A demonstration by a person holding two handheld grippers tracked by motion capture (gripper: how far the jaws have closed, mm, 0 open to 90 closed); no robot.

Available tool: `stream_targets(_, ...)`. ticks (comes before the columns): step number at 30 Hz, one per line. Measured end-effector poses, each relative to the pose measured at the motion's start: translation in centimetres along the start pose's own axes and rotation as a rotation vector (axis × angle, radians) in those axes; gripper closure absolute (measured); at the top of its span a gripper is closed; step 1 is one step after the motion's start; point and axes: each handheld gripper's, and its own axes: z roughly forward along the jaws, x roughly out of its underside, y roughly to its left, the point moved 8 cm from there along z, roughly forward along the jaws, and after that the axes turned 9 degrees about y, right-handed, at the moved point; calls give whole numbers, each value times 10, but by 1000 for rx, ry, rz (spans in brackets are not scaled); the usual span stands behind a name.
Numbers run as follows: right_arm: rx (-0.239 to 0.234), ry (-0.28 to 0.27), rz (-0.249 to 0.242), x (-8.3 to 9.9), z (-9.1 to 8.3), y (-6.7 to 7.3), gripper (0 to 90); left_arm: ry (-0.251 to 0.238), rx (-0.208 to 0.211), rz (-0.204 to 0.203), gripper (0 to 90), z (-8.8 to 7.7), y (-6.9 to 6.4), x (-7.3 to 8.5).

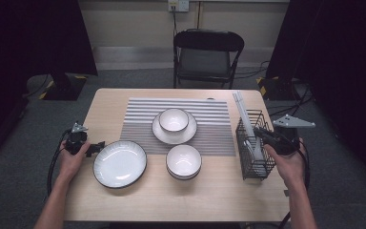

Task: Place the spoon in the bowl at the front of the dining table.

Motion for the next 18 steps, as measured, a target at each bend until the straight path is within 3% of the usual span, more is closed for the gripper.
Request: stream_targets(18, -13, -68, -10, -27, -12, 10, 865, 1, 0, 3, 107, 0, 0, 0)
